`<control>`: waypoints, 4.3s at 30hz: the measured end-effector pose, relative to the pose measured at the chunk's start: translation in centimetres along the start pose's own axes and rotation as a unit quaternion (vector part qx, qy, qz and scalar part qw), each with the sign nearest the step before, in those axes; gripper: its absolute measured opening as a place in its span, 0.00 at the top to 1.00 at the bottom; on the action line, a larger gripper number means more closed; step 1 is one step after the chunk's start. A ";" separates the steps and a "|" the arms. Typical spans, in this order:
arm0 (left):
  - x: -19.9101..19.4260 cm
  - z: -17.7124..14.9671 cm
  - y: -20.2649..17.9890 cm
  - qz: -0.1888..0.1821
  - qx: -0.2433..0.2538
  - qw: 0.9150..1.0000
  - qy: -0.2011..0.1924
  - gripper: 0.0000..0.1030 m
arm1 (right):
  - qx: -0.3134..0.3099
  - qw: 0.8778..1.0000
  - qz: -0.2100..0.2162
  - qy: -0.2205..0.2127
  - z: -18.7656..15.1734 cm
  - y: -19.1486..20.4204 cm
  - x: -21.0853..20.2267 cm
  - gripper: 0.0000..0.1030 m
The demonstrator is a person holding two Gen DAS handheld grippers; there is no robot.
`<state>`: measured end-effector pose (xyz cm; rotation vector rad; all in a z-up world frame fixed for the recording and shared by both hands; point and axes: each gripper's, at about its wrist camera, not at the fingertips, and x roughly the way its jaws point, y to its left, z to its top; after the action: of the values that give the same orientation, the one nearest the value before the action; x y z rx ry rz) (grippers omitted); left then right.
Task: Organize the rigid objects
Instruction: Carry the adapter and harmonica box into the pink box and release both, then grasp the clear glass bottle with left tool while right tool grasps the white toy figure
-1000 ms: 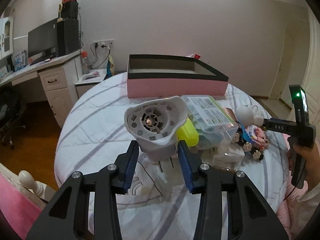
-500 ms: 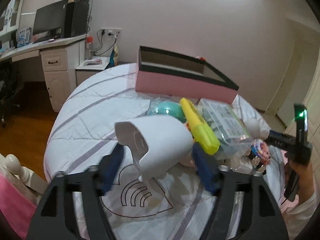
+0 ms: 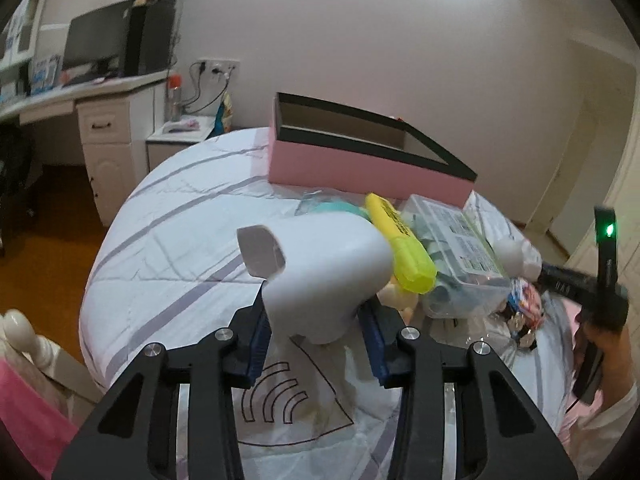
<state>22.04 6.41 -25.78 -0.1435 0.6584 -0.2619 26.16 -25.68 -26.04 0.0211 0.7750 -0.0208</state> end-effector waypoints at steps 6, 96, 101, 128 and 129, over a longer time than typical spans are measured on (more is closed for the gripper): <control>-1.2 0.2 -0.3 0.000 0.009 1.000 -0.011 0.61 | 0.020 1.000 0.024 -0.005 -0.3 -0.6 -0.7 0.80; -1.9 -2.9 -8.8 0.073 0.086 0.994 -0.010 0.00 | -0.003 0.992 -0.018 -0.124 -4.7 3.0 -11.9 0.00; 0.0 -2.7 -9.2 0.064 0.077 0.995 0.011 0.00 | 0.007 0.995 -0.016 -0.102 -5.1 2.5 -10.1 0.00; -2.4 -0.6 -6.2 0.026 0.084 0.996 0.017 0.41 | 0.008 0.999 0.044 0.017 0.7 5.0 -0.5 0.00; -2.3 -0.5 -6.1 0.024 0.085 0.996 0.017 0.41 | 0.012 0.999 0.049 0.019 0.8 4.9 -0.2 0.03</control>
<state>18.77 1.18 -23.51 0.0398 0.6702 -0.2724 26.71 -20.81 -25.23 0.0817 0.8106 0.0636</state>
